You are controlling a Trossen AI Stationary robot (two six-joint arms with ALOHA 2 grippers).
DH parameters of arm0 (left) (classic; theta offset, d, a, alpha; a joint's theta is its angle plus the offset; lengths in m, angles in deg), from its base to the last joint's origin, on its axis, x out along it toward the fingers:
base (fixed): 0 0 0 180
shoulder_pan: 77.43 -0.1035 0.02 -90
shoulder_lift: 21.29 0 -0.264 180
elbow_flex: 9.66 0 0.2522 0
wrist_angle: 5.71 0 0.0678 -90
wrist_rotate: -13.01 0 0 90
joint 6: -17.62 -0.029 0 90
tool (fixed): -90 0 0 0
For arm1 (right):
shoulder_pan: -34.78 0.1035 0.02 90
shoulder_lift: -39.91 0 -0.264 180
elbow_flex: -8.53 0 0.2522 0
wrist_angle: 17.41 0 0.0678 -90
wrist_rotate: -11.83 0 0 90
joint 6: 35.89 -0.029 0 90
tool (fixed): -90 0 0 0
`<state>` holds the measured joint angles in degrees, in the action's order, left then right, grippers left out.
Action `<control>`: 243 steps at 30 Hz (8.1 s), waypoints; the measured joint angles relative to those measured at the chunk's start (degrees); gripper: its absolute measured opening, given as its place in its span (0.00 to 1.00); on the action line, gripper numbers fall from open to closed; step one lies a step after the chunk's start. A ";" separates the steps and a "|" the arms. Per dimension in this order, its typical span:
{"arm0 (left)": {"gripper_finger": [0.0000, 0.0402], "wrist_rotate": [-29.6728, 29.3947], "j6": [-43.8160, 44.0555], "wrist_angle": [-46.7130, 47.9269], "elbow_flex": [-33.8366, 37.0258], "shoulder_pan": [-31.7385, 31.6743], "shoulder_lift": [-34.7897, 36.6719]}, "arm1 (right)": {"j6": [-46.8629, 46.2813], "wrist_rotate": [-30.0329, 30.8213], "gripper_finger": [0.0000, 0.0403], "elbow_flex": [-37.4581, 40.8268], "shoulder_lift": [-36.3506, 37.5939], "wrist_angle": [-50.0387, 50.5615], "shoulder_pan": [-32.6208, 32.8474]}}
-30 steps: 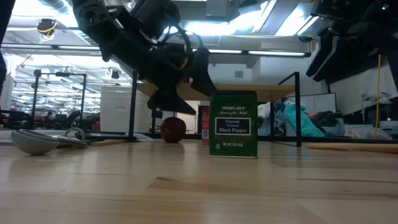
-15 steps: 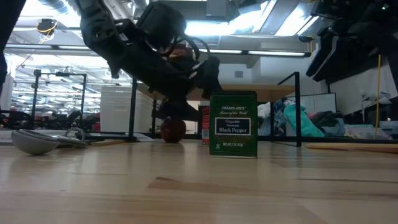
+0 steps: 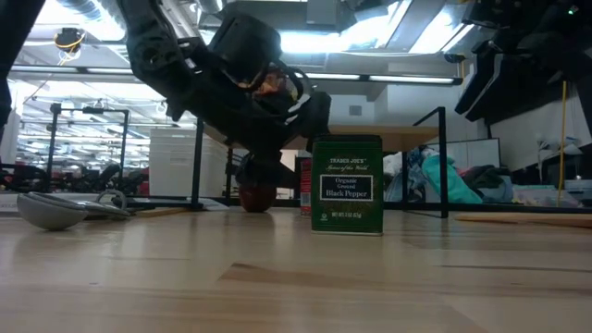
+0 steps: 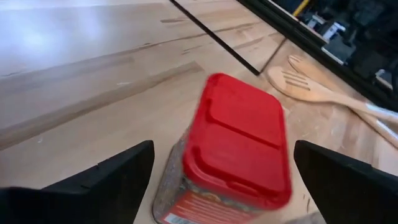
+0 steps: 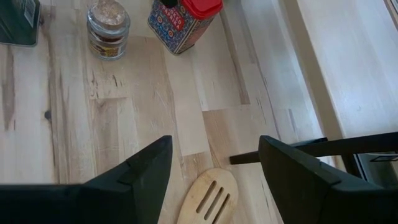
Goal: Shelf spices
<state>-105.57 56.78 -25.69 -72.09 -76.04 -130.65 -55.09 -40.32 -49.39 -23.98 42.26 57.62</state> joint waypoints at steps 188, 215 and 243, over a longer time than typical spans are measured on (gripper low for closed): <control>0.01 1.60 -38.61 15.20 -0.04 -5.92 25.94 | 0.01 0.02 0.61 0.00 -0.02 0.00 0.00; 0.01 -13.37 -49.43 27.51 -2.69 19.31 46.19 | 2.57 -3.25 0.61 0.00 -0.02 -13.73 0.00; 0.01 -35.18 -9.67 63.40 -2.67 44.17 42.37 | 4.29 -5.61 0.61 0.00 -0.02 -37.12 -0.01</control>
<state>-140.75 47.11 37.71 -74.75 -31.88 -88.28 -50.79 -45.93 -49.39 -24.01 5.14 57.61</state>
